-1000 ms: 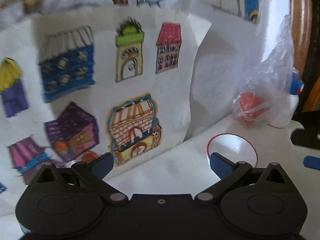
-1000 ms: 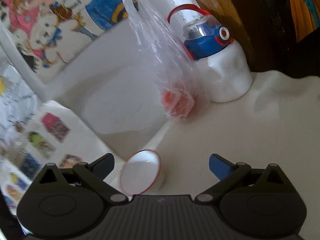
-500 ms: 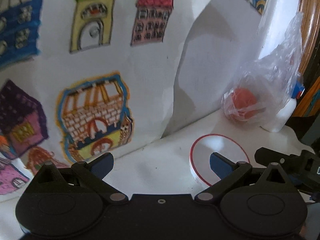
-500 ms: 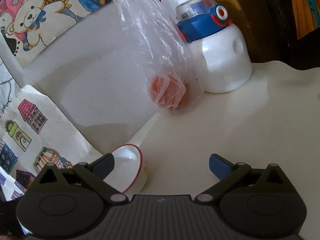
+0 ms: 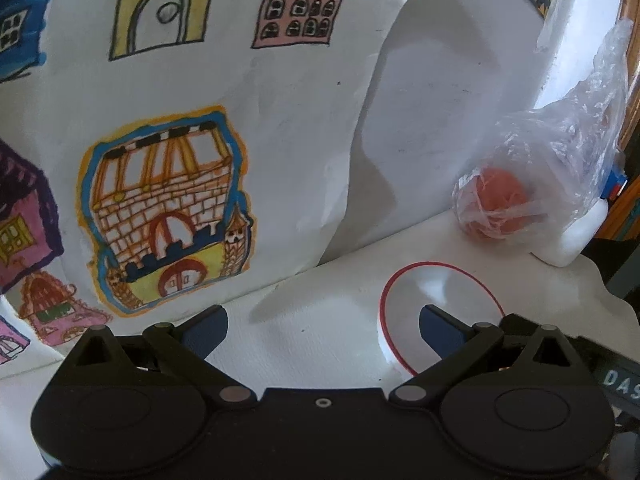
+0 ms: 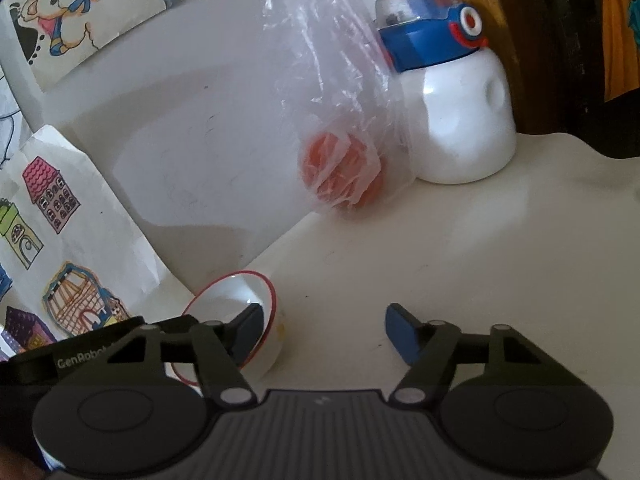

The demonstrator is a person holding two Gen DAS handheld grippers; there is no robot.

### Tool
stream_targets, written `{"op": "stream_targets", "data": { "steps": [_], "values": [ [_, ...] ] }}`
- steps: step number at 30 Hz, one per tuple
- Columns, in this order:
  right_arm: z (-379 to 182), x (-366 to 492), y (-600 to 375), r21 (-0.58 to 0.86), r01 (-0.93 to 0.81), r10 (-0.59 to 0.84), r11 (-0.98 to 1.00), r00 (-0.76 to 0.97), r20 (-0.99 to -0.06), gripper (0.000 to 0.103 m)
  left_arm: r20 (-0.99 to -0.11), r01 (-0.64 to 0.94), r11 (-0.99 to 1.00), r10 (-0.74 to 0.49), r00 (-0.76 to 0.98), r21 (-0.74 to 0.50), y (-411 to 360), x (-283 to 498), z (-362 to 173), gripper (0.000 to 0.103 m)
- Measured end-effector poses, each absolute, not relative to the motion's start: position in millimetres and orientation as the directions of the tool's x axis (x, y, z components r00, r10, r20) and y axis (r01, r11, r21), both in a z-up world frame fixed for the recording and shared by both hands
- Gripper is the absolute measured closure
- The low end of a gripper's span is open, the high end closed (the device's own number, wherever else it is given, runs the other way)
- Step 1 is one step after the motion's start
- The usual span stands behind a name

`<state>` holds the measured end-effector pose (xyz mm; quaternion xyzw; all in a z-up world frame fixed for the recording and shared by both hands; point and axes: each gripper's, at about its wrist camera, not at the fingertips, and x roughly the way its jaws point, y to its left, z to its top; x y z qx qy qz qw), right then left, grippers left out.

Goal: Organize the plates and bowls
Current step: 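Close both tools on the rim of the white bowl, then lift the white bowl with both tools and carry it toward the steel stack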

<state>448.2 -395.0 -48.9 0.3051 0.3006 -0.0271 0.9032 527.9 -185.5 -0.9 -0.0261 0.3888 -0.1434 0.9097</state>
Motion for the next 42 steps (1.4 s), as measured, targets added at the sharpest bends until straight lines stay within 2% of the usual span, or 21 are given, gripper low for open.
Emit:
{"op": "stream_targets", "data": {
  "steps": [5, 9, 10, 12, 15, 17, 23, 30, 32, 42],
  "values": [
    [-50.1, 448.8, -392.9, 0.547, 0.219, 0.147, 0.808, 0.823, -0.548, 0.044, -0.698, 0.249, 0.957, -0.279, 0.659, -0.147, -190.8, 530.7, -2.3, 0.003],
    [-51.0, 449.5, -393.3, 0.561, 0.209, 0.164, 0.801, 0.825, -0.541, 0.048, -0.705, 0.260, 0.954, -0.289, 0.648, -0.151, -193.4, 532.2, -3.4, 0.011],
    [-51.4, 449.8, -393.3, 0.565, 0.205, 0.170, 0.799, 0.825, -0.539, 0.049, -0.706, 0.265, 0.952, -0.292, 0.645, -0.152, -194.8, 532.9, -3.8, 0.014],
    [-52.2, 449.3, -393.3, 0.581, 0.187, 0.188, 0.792, 0.831, -0.524, 0.059, -0.712, 0.269, 0.951, -0.296, 0.637, -0.154, -197.9, 534.8, -5.1, 0.020],
    [-53.2, 448.9, -394.2, 0.607, 0.162, 0.218, 0.778, 0.837, -0.503, 0.067, -0.717, 0.292, 0.938, -0.332, 0.612, -0.185, -201.1, 538.3, -7.6, 0.033],
    [-53.8, 448.7, -394.9, 0.616, 0.158, 0.225, 0.772, 0.838, -0.497, 0.068, -0.719, 0.300, 0.935, -0.341, 0.605, -0.191, -202.1, 537.7, -8.9, 0.049],
    [-54.2, 448.7, -395.2, 0.635, 0.139, 0.252, 0.760, 0.837, -0.485, 0.077, -0.716, 0.313, 0.920, -0.383, 0.584, -0.237, -202.4, 536.7, -8.3, 0.066],
    [-53.9, 449.8, -391.2, 0.646, 0.126, 0.274, 0.753, 0.832, -0.482, 0.087, -0.711, 0.337, 0.909, -0.404, 0.576, -0.244, -203.4, 532.3, -6.3, 0.077],
    [-54.1, 449.3, -390.3, 0.642, 0.133, 0.266, 0.755, 0.832, -0.486, 0.088, -0.709, 0.348, 0.901, -0.423, 0.564, -0.260, -205.3, 531.1, -5.6, 0.089],
    [-51.1, 443.0, -381.6, 0.634, 0.142, 0.263, 0.760, 0.825, -0.500, 0.094, -0.695, 0.350, 0.903, -0.419, 0.584, -0.250, -206.4, 518.9, 5.6, 0.093]
  ]
}}
